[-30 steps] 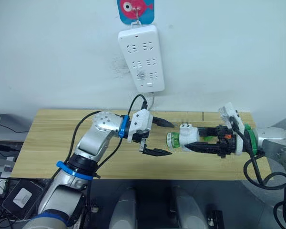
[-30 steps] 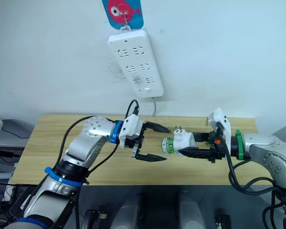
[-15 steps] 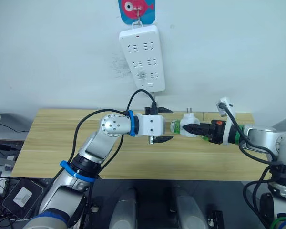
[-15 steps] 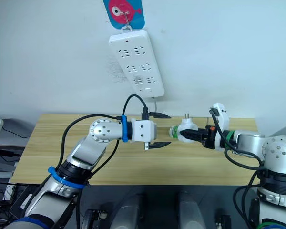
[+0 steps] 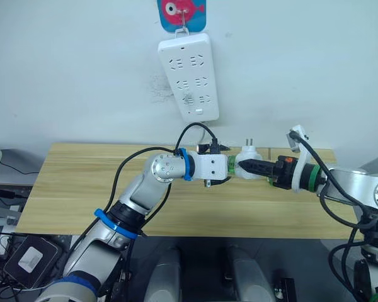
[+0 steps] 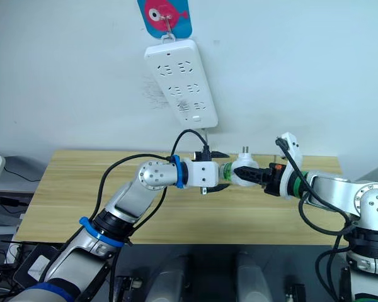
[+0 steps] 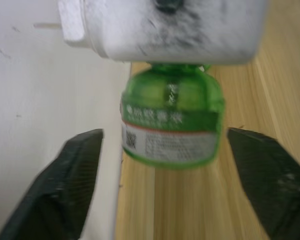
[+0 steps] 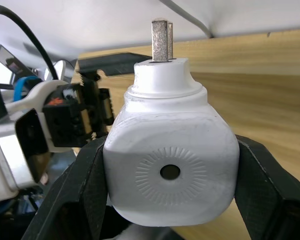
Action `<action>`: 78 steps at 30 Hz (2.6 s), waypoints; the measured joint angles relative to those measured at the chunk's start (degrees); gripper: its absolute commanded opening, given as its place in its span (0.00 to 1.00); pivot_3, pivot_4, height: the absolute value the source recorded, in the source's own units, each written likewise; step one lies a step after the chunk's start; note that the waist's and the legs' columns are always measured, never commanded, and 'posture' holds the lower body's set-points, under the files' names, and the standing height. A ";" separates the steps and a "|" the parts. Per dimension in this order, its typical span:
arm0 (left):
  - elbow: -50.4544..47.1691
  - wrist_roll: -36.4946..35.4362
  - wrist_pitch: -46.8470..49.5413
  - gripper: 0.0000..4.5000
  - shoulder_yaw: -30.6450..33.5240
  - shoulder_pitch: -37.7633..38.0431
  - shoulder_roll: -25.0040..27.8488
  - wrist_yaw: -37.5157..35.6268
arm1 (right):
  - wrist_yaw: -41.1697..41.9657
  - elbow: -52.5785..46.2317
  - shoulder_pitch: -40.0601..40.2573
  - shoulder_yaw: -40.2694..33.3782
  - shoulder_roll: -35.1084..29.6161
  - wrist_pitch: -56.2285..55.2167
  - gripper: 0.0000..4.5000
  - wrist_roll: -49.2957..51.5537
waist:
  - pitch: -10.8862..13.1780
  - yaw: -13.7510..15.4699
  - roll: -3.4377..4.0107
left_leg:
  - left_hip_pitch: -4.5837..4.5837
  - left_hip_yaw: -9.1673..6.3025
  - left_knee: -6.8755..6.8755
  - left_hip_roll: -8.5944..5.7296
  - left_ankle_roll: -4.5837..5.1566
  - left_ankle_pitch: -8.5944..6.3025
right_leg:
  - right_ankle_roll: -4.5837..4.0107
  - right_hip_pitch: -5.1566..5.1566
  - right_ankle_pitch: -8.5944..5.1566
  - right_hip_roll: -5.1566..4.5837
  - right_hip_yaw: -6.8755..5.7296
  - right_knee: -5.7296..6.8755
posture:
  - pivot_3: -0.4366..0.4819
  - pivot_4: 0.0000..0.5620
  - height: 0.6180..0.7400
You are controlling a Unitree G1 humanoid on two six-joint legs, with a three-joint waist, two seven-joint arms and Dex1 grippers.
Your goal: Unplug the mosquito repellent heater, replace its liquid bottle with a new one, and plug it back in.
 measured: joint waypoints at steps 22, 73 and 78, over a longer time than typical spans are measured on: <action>-0.05 0.93 -2.12 0.90 -0.21 -0.39 -1.02 0.13 | 0.34 -2.70 0.64 7.80 -6.44 -10.63 0.67 3.80 | -0.02 0.06 -0.01 | -0.02 -0.02 0.00 0.01 -0.02 0.01 | 0.00 0.00 0.00 0.00 0.00 -0.02 | 0.44 0.42 1.00; 1.03 -20.82 7.72 0.50 12.69 10.06 -21.52 13.80 | 29.38 -24.91 14.95 7.86 2.89 -30.71 1.00 -55.02 | -1.46 -0.32 -0.12 | 0.17 0.15 0.05 0.03 -0.21 0.12 | 0.01 0.02 0.00 0.06 0.01 0.04 | 0.39 0.41 1.00; -0.54 -21.89 7.80 0.50 11.49 9.69 -22.05 13.80 | 27.16 -24.38 10.69 8.86 10.14 -31.10 1.00 -56.53 | -1.59 -0.33 -0.07 | 0.15 0.09 0.02 0.01 -0.21 0.13 | 0.00 0.02 0.00 0.06 0.02 0.04 | 0.38 0.40 1.00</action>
